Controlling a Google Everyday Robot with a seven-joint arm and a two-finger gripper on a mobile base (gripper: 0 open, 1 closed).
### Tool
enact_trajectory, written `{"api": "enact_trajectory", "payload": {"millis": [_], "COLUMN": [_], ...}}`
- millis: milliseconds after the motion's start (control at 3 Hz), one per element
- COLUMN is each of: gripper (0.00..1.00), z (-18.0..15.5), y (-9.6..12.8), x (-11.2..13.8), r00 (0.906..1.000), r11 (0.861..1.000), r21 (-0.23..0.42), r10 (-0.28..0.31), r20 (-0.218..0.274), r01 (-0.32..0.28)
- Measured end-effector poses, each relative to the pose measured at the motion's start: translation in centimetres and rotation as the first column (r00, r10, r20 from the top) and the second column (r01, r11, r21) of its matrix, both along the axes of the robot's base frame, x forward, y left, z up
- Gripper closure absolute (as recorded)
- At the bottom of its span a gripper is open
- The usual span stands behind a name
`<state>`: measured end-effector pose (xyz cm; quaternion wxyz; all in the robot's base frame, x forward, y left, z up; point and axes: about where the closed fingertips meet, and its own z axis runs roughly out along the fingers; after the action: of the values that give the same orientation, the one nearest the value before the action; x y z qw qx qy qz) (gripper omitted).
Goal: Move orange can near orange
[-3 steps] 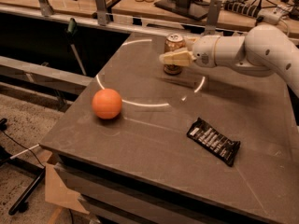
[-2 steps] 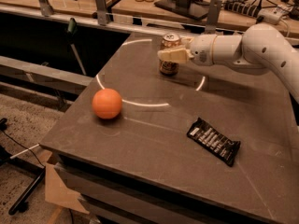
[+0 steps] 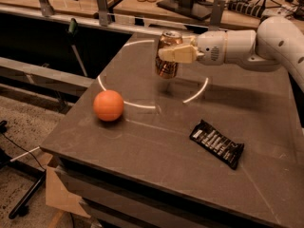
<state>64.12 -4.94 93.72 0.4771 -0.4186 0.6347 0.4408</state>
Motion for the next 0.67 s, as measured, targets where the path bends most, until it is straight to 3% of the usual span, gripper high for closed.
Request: {"api": "enact_trajectory", "payload": {"millis": [333,667], "gripper": [1.00,1.00], "z": [0.2,0.2], "y": [0.9,2.5], "x": [-4.9,-9.2], "r00": [0.9924,0.9739], "r11": [0.993,0.974], "r21": [-0.002,-0.008], "r10": [0.122,0.226], "r20": [-0.018,0.019], "r01": [-0.122,-0.226]}}
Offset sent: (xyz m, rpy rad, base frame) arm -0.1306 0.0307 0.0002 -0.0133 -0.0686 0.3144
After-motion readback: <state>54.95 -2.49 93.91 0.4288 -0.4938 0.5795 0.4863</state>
